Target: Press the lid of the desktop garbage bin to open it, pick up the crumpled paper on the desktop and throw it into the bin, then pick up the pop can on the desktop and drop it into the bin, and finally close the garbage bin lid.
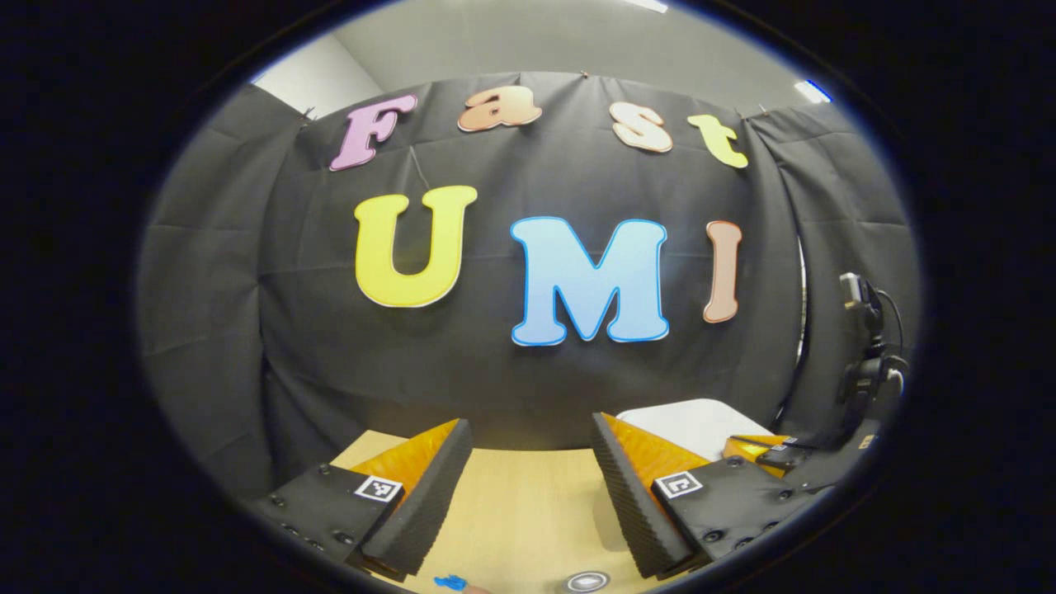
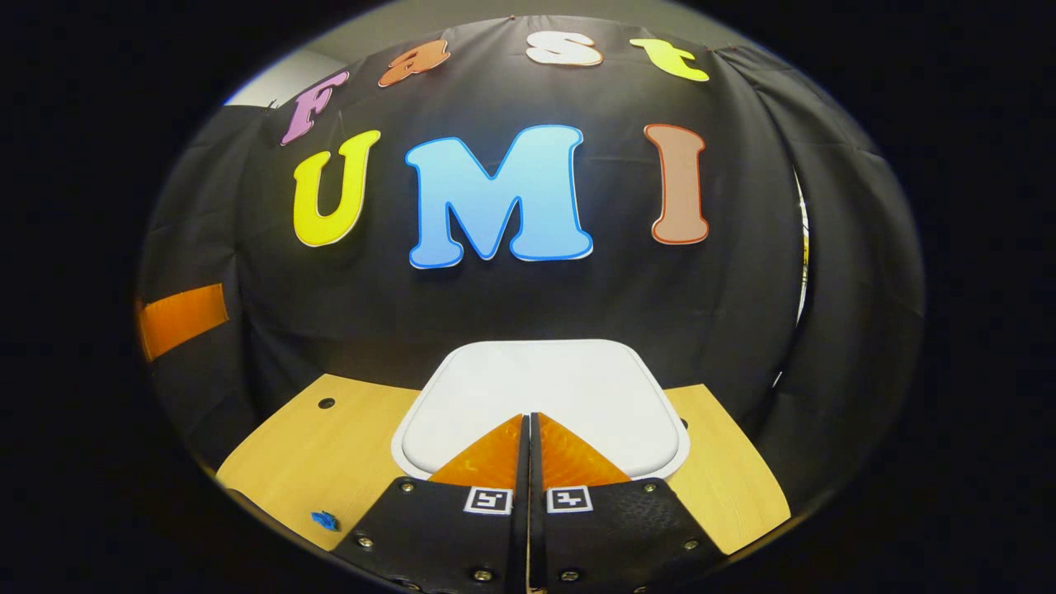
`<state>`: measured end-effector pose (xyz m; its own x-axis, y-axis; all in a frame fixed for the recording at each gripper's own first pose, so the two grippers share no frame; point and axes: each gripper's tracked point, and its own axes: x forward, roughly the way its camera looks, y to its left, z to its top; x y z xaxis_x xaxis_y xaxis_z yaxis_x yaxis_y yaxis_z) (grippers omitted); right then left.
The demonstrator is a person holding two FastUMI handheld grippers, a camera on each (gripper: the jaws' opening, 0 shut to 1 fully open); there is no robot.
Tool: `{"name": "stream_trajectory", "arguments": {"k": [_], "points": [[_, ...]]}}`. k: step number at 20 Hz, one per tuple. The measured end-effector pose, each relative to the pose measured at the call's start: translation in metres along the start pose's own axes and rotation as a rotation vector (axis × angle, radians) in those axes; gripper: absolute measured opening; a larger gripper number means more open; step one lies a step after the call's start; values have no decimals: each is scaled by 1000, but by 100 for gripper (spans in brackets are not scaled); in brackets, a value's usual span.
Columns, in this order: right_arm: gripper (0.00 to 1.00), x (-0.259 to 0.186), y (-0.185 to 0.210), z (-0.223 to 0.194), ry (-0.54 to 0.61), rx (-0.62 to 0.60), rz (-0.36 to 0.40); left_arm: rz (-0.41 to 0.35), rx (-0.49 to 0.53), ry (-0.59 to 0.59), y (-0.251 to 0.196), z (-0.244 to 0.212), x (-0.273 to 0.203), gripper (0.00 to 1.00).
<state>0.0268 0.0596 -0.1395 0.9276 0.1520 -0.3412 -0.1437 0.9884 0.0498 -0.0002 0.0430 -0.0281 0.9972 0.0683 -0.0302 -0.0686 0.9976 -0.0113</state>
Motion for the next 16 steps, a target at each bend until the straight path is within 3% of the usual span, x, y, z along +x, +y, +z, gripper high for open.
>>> {"name": "stream_trajectory", "arguments": {"k": [7, 16], "points": [[1, 2, 0, -8, 22, 9, -21, -8, -6, 10, 2, -4, 2, 95], [1, -15, -3, 18, -44, 5, -21, -2, -15, 11, 12, -7, -1, 96]]}}
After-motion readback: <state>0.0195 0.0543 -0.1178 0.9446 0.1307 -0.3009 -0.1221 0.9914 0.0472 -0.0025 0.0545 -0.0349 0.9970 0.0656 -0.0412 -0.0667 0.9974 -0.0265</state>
